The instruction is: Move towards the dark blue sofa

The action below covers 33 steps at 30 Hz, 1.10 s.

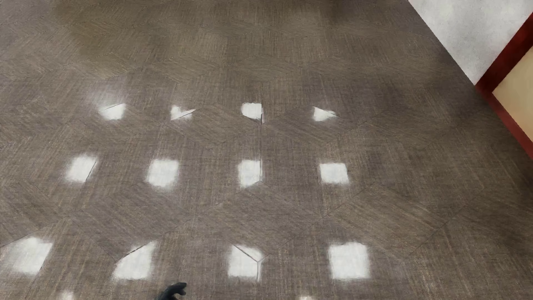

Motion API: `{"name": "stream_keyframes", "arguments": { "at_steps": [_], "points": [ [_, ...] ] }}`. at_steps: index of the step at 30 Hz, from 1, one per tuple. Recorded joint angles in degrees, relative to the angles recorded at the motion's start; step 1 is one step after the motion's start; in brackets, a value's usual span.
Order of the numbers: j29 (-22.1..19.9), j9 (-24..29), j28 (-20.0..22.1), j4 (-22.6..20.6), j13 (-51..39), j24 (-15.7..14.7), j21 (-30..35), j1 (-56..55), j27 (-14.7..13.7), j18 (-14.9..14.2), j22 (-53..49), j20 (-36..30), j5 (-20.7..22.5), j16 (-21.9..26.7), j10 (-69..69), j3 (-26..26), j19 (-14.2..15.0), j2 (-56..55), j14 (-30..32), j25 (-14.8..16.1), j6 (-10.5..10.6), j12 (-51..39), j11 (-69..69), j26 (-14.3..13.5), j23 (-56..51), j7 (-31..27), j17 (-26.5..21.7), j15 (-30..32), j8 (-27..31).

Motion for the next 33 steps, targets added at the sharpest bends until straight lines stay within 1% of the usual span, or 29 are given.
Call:
{"name": "stream_keyframes", "arguments": {
  "at_steps": [1,2,3,4,5,6,7,8,9,10,12,13,15,16,17,18,19,20,21,23,24,25,26,27,28,29,31,32,33],
  "points": [
    [-1.02,0.07,-1.44,-4.06,1.27,1.17,-2.26,-0.23,-0.70,0.55,0.72,-3.08,-4.82,0.00,-1.53,0.70,-0.53,1.63,-0.85,0.10,0.01,-0.54,3.87,-0.32,-0.80,-3.11,-0.72,4.52,0.07],
    [-0.97,0.25,-2.75,-7.98,2.83,1.83,-3.21,-0.37,-1.83,0.92,0.83,-5.78,-9.97,0.11,-2.38,1.09,-4.42,1.81,-1.80,0.26,-0.20,-0.94,8.66,-1.22,-2.26,-6.36,-1.78,9.12,3.81],
    [-0.80,0.57,-4.21,-11.40,3.99,1.19,-3.67,-0.69,-2.92,1.54,0.74,-7.19,-13.53,0.36,-2.42,0.71,-9.70,-0.79,-2.86,0.35,-0.65,-1.30,13.32,-1.79,-3.32,-10.39,-2.37,11.40,13.58],
    [-0.22,1.03,-4.89,-13.99,4.62,-0.21,-3.98,-1.54,-3.58,2.38,0.14,-7.48,-11.48,0.76,-1.28,-0.72,-10.20,-7.37,-4.17,0.31,-0.99,-1.61,18.02,-1.54,-3.83,-15.58,-2.15,9.14,31.49],
    [0.10,1.32,-4.04,-15.91,4.67,-1.38,-4.32,-2.44,-3.45,2.99,-0.84,-7.26,-4.95,1.20,-0.18,-1.90,-8.16,-13.82,-5.25,-0.09,-1.12,-1.86,22.83,-0.78,-3.95,-20.35,-1.29,4.17,49.16],
    [0.37,1.40,-2.20,-17.51,4.32,-3.05,-4.63,-2.98,-3.12,3.36,-1.92,-6.42,2.92,1.36,-0.04,-2.49,-5.98,-18.73,-5.78,-0.55,-1.14,-2.00,27.80,0.09,-4.06,-24.28,0.03,0.48,62.50],
    [1.00,1.37,-0.32,-19.17,3.86,-4.39,-4.42,-3.01,-3.11,3.55,-2.85,-5.90,10.86,1.64,-0.94,-2.69,-3.72,-22.77,-5.78,-1.31,-1.15,-2.19,32.85,0.59,-4.48,-27.64,1.14,-1.52,72.33],
    [1.51,1.30,0.84,-20.68,3.60,-5.61,-3.78,-2.74,-3.63,3.63,-3.56,-5.66,18.45,1.98,-2.14,-2.72,-2.14,-26.28,-5.63,-2.59,-1.18,-2.53,37.42,0.95,-5.45,-30.79,1.91,-2.64,79.36],
    [2.10,1.26,1.17,-21.88,3.72,-6.60,-3.12,-2.59,-4.44,3.60,-4.17,-5.76,23.92,2.52,-2.78,-2.74,-1.63,-29.75,-5.65,-4.25,-1.26,-3.09,40.83,1.05,-6.99,-34.05,2.58,-3.82,82.77],
    [2.13,1.26,1.08,-23.14,4.37,-7.29,-3.50,-2.58,-5.47,3.58,-4.30,-6.24,26.64,3.26,-3.09,-2.95,-2.75,-33.61,-5.80,-5.52,-1.38,-4.09,42.65,1.04,-9.28,-37.64,3.39,-5.22,83.03],
    [1.15,1.27,1.66,-26.26,6.96,-7.42,-5.89,-2.21,-7.20,3.61,-3.08,-7.49,25.31,4.39,-3.59,-3.97,-8.54,-41.20,-6.32,-7.74,-1.70,-6.57,39.64,1.27,-14.81,-45.72,5.23,-7.64,76.73],
    [1.12,1.19,1.99,-27.75,8.51,-7.09,-7.23,-1.65,-8.12,3.76,-1.66,-7.91,25.11,4.65,-3.69,-4.61,-8.98,-43.99,-6.90,-8.37,-1.80,-7.76,34.64,1.72,-17.28,-49.56,6.01,-8.55,73.80],
    [2.65,0.88,3.17,-29.69,10.24,-6.15,-8.31,0.26,-8.88,3.45,1.42,-8.06,28.30,4.84,-3.89,-5.50,-5.89,-47.22,-8.80,-9.87,-1.74,-9.05,17.33,3.46,-19.54,-56.00,6.19,-7.03,71.99],
    [4.30,0.55,3.67,-29.83,10.20,-5.93,-8.21,1.77,-8.41,3.05,2.93,-7.84,31.03,5.04,-4.67,-5.59,-2.77,-46.89,-9.44,-10.84,-1.60,-8.82,4.84,4.25,-19.13,-58.30,5.93,-4.45,72.61],
    [6.43,0.18,3.59,-29.68,9.69,-5.94,-7.73,3.54,-7.25,2.63,4.56,-7.61,33.75,5.24,-5.50,-5.64,1.28,-45.69,-9.91,-12.68,-1.35,-8.01,-7.51,4.79,-18.02,-59.91,5.34,-0.38,75.23],
    [8.56,-0.13,3.03,-29.44,8.63,-5.51,-6.99,5.13,-5.94,2.47,6.08,-7.84,35.34,5.92,-5.50,-5.60,2.88,-44.05,-9.85,-15.13,-1.18,-6.71,-15.22,5.36,-16.48,-61.27,4.74,1.86,77.43],
    [10.08,-0.25,2.37,-29.20,8.38,-5.05,-6.27,6.23,-5.49,2.08,7.58,-8.24,35.91,6.78,-3.31,-5.43,-4.13,-43.42,-9.69,-18.12,-1.18,-5.17,-13.81,5.73,-15.08,-62.37,4.01,5.42,76.81],
    [10.49,-0.16,2.56,-28.38,7.43,-4.43,-6.47,6.64,-5.04,1.65,9.00,-8.69,36.25,7.71,0.70,-5.29,-9.24,-42.52,-8.20,-20.23,-1.02,-3.36,-10.84,6.00,-13.67,-63.96,5.11,6.51,75.12],
    [8.89,0.09,3.81,-27.52,6.60,-4.45,-7.98,5.43,-4.23,-0.29,10.13,-7.91,36.27,8.39,7.91,-5.29,-10.94,-41.23,-4.19,-20.76,-0.65,-1.26,-7.67,6.66,-12.55,-64.47,7.02,3.37,73.56],
    [6.26,0.61,5.78,-27.51,5.53,-5.98,-11.79,-1.55,-4.83,-18.83,11.51,-4.88,34.97,8.13,27.75,-5.23,-11.45,-38.06,10.72,-17.33,-0.15,2.54,-2.01,8.46,-11.76,-67.76,10.88,-3.85,70.08],
    [6.06,0.85,4.17,-28.87,5.27,-6.06,-11.81,-6.20,-6.57,-19.34,11.84,-4.96,33.89,8.54,38.21,-5.33,-11.57,-35.91,16.53,-16.33,0.02,3.56,-0.38,8.81,-12.64,-68.25,11.66,-6.95,67.51],
    [5.86,1.14,0.69,-28.47,4.86,-5.48,-11.15,-11.08,-8.27,-19.38,11.49,-6.35,33.19,9.67,47.25,-5.26,-11.56,-33.16,16.43,-15.85,0.28,4.35,0.55,8.26,-13.96,-68.85,11.94,-9.74,64.92],
    [5.33,1.42,-2.82,-25.71,4.13,-4.37,-10.38,-16.07,-9.74,-19.65,10.27,-7.91,33.19,11.06,53.48,-4.79,-11.52,-29.88,14.08,-15.48,0.76,5.29,0.76,7.12,-15.42,-69.45,12.02,-12.20,62.75],
    [5.19,1.63,-3.42,-22.38,2.51,-4.45,-9.52,-21.06,-10.33,-18.14,8.00,-7.29,33.56,11.39,56.40,-3.95,-11.40,-26.58,14.48,-15.30,1.30,6.62,0.31,6.47,-16.32,-68.92,11.87,-14.25,61.30],
    [5.37,1.73,-1.76,-19.03,0.32,-5.75,-8.50,-25.43,-10.38,-14.26,5.35,-4.83,34.22,10.53,55.99,-2.82,-11.22,-23.59,13.86,-15.12,1.76,8.34,-0.14,6.20,-16.78,-67.14,11.71,-16.18,60.42],
    [5.93,1.72,1.26,-16.54,-2.41,-7.62,-6.82,-28.75,-9.83,-11.44,2.69,-1.77,34.90,8.73,52.23,-1.49,-10.97,-21.00,11.72,-15.77,2.09,10.26,-0.46,5.69,-16.98,-64.68,11.17,-18.04,60.26],
    [7.43,1.49,5.56,-13.99,-8.61,-11.63,-1.77,-31.83,-9.60,-9.09,-1.30,3.09,35.86,4.41,35.99,1.20,-10.26,-16.91,7.76,-17.94,2.18,13.85,-0.45,4.12,-17.77,-59.39,9.40,-21.80,61.46],
    [7.73,1.27,5.79,-13.48,-11.79,-12.26,1.08,-31.49,-10.14,-7.43,-2.35,4.22,36.12,2.56,23.50,2.34,-9.85,-14.96,7.79,-18.59,1.98,15.26,-0.94,3.98,-18.31,-56.36,8.45,-23.36,62.48],
    [7.90,0.96,5.49,-14.72,-14.75,-12.21,3.93,-29.90,-10.74,-7.75,-2.77,5.06,36.04,0.61,8.49,3.32,-9.38,-12.73,10.19,-18.73,1.57,16.32,-2.33,4.16,-18.78,-55.40,7.38,-24.35,63.67]
  ]
}}
